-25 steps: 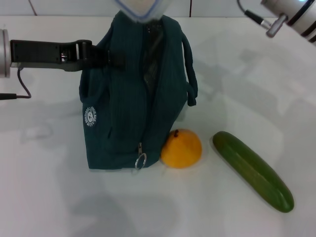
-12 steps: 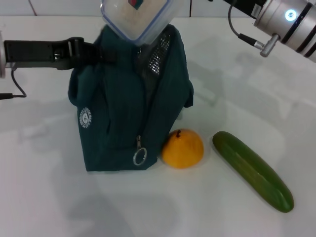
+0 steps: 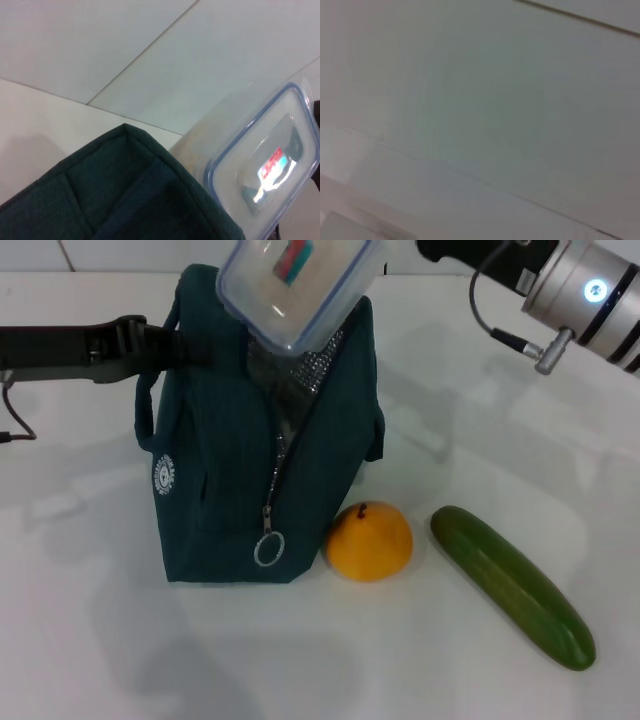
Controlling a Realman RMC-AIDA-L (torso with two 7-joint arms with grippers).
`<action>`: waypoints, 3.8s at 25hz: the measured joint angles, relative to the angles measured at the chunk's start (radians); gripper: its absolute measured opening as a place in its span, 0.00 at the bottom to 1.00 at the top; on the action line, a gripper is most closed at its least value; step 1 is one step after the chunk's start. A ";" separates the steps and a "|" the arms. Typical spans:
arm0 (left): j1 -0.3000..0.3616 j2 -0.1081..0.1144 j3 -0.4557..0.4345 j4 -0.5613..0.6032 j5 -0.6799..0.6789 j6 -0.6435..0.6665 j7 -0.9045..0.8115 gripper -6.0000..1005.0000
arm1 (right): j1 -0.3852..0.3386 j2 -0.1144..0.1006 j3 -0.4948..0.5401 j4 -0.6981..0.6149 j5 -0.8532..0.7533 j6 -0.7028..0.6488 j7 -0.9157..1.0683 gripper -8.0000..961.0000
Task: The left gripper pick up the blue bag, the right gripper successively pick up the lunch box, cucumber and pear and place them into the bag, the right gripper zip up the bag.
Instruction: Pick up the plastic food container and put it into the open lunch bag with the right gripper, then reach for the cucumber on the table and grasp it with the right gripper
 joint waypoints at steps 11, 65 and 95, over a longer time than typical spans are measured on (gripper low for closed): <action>0.001 0.000 0.001 -0.001 -0.003 -0.005 0.009 0.06 | 0.020 0.000 -0.004 -0.001 -0.071 0.041 -0.001 0.14; 0.024 -0.003 -0.001 -0.056 -0.052 -0.006 0.066 0.06 | -0.171 -0.106 -0.356 -1.025 -0.965 -0.191 0.289 0.92; -0.002 -0.008 0.001 -0.091 -0.057 -0.017 0.082 0.06 | 0.102 -0.002 -0.587 -0.814 -1.356 -0.411 0.763 0.91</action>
